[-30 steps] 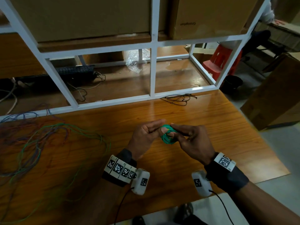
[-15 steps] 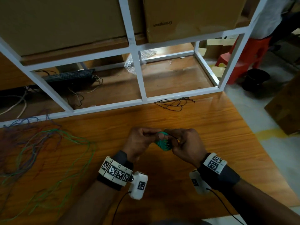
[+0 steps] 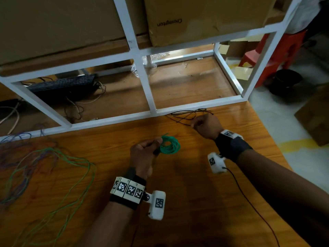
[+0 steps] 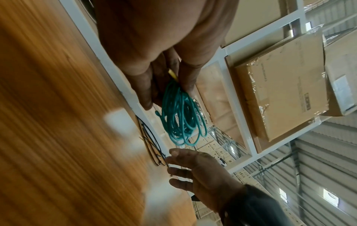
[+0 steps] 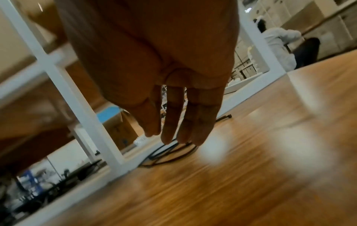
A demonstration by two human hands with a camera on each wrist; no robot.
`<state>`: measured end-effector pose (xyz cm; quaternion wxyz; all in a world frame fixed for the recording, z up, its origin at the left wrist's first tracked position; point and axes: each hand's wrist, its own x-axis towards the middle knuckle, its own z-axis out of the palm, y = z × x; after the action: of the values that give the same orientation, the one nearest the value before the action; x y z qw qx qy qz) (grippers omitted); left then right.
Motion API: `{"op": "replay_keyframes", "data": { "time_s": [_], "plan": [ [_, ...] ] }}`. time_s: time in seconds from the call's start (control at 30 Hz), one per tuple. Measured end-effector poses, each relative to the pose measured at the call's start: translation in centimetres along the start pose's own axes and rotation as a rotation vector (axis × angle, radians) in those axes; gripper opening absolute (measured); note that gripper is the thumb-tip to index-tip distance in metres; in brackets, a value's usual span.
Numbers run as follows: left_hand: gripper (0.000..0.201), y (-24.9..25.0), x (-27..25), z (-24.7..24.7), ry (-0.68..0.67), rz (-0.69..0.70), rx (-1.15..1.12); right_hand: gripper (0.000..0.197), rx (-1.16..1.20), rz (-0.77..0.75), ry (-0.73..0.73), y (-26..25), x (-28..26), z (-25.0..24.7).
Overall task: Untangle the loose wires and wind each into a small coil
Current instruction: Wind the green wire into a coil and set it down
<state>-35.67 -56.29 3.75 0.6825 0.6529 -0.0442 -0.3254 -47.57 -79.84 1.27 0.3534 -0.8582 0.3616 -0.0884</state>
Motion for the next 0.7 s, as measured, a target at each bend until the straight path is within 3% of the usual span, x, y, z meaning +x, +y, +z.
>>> {"op": "replay_keyframes", "data": {
  "time_s": [0.07, 0.17, 0.37, 0.5, 0.7],
  "plan": [
    [0.019, -0.7, 1.1, 0.0, 0.038, 0.004, 0.022, 0.019, -0.14, 0.055, -0.083, 0.2, 2.1, 0.6],
    [0.019, -1.2, 2.4, -0.2, 0.059, -0.008, 0.039, 0.038, -0.307, 0.082, -0.205, -0.2, 3.7, 1.7],
    [0.01, -1.8, 3.7, -0.6, 0.041, -0.056, 0.027, 0.027, -0.481, 0.089, -0.248, -0.4, 3.0, 2.5],
    [0.016, -2.5, 3.8, -1.5, 0.012, -0.073, 0.031, 0.027, -0.601, 0.043, -0.3, -0.2, -0.9, 3.1],
    [0.017, -3.9, 2.8, -3.5, -0.036, -0.099, 0.06, 0.026, -0.735, -0.041, -0.224, 0.3, -9.7, 4.5]
  ]
}}
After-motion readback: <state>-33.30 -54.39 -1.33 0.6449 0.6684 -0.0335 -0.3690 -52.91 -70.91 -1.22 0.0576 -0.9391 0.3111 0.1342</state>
